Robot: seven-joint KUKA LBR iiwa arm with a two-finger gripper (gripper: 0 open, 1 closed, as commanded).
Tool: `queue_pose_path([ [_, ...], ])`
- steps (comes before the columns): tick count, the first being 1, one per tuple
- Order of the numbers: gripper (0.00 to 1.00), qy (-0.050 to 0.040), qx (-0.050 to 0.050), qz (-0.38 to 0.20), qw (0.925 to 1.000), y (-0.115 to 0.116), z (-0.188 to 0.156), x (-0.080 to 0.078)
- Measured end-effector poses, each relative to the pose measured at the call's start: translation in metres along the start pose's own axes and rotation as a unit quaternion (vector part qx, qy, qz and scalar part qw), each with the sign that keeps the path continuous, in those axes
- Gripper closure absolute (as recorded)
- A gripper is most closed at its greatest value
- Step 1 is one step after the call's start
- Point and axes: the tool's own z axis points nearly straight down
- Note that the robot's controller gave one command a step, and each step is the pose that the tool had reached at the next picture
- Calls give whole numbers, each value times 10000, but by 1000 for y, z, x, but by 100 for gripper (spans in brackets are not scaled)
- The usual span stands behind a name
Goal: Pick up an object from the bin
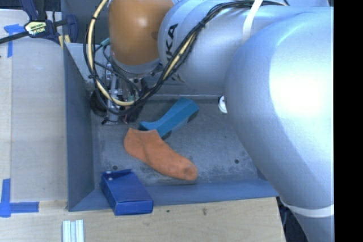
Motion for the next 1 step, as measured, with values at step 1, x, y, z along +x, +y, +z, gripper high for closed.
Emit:
queue_pose_path([
  [1,0,-7,-8,-1218,9926,-43,11,8],
])
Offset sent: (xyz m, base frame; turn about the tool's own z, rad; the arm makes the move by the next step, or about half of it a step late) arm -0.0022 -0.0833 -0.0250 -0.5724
